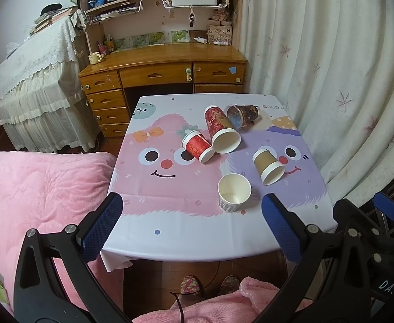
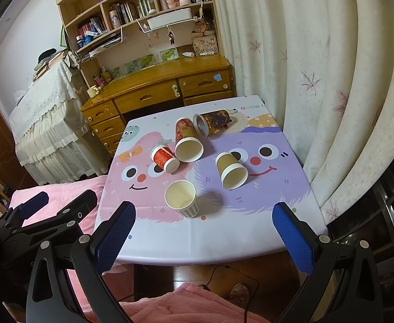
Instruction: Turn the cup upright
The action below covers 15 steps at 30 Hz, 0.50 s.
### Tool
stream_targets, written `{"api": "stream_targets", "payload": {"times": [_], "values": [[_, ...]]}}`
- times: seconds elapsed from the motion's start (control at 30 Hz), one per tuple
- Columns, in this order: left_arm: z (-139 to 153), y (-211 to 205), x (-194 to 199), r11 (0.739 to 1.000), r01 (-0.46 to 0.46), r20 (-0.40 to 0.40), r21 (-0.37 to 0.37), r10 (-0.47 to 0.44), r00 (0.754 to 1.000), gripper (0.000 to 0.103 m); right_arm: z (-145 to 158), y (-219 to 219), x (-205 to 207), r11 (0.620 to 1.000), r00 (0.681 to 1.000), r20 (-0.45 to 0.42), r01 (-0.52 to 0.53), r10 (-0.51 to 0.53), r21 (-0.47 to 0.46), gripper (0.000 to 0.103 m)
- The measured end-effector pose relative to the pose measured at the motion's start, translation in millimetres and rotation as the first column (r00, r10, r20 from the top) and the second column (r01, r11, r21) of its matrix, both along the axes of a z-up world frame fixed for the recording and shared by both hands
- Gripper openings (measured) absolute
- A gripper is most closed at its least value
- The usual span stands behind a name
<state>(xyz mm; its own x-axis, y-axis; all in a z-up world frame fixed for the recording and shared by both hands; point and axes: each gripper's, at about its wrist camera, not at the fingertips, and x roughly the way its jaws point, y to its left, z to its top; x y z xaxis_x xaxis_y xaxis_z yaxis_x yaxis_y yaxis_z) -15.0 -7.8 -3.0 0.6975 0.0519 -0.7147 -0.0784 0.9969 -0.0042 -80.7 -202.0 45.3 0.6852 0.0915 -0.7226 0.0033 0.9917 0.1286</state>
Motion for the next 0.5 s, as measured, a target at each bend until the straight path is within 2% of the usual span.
{"api": "stream_targets", "payload": {"times": [0.5], "values": [[1.0, -0.1, 2.9, 1.0, -0.001, 0.0, 0.003, 0.001, 1.0, 0.102, 2.4, -0.5, 1.2, 1.0, 1.0, -0.012, 0.003, -0.003, 0.007, 0.103]]}}
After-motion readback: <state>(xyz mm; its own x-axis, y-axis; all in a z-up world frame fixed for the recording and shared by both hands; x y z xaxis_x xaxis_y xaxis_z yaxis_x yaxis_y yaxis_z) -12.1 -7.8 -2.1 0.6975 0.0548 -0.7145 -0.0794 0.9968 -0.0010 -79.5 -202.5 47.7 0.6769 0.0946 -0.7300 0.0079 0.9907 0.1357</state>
